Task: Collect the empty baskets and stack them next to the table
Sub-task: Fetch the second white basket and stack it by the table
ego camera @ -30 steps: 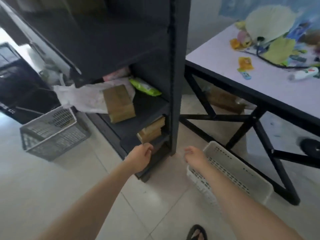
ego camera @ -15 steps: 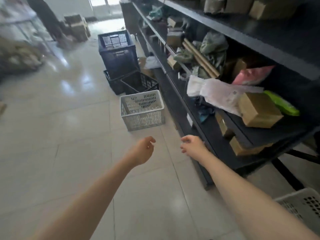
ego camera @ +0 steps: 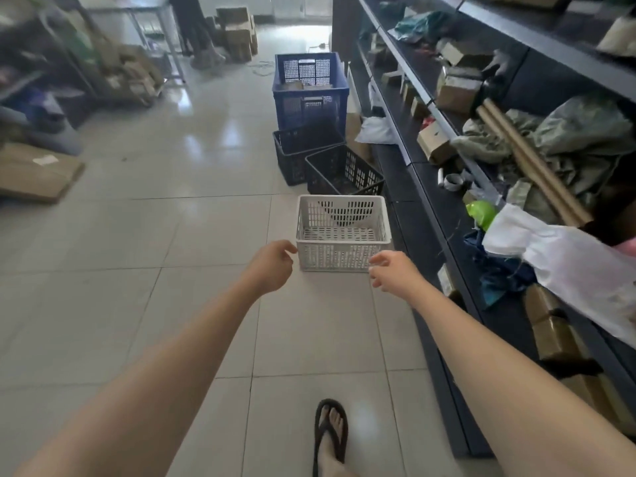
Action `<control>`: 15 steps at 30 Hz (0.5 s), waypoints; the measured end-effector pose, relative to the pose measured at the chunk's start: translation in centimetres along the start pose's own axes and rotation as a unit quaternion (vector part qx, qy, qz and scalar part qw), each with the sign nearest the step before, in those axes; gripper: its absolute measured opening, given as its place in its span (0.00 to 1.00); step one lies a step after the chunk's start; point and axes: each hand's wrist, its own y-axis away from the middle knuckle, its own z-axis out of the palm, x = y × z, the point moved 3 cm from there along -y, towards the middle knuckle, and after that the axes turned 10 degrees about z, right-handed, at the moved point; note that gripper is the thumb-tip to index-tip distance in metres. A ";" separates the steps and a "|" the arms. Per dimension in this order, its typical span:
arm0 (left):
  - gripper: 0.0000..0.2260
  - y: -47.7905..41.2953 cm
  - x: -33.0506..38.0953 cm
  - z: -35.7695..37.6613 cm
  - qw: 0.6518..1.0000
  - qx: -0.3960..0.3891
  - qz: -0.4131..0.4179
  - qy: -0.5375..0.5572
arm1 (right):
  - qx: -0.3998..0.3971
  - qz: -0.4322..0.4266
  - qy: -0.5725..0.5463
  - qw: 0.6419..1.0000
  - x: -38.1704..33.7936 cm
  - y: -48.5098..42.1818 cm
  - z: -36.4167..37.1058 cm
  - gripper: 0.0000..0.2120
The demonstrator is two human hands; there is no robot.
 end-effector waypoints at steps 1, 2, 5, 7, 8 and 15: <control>0.19 -2.0 -0.1 -0.5 1.000 0.007 -0.010 0.008 | -0.001 0.011 -0.012 1.000 -0.8 -1.8 -0.4 0.11; 0.19 -4.0 -0.2 -1.0 1.000 0.009 -0.017 0.012 | -0.002 0.023 -0.025 0.999 -1.5 -3.4 -0.9 0.11; 0.18 -9.4 -0.5 -2.6 1.000 0.001 -0.027 -0.001 | -0.003 0.034 -0.028 0.999 -3.4 -8.0 -2.7 0.11; 0.18 -12.8 -1.0 -3.4 0.999 0.007 -0.037 0.009 | 0.018 0.029 -0.023 0.999 -4.8 -11.0 -4.1 0.11; 0.18 -14.4 -1.3 -3.7 0.999 0.010 -0.044 0.015 | 0.028 0.031 -0.018 0.999 -5.4 -12.5 -4.7 0.11; 0.17 -26.6 -2.7 -4.6 0.999 -0.023 -0.040 -0.007 | 0.048 0.039 0.046 0.997 -9.6 -23.4 -7.3 0.11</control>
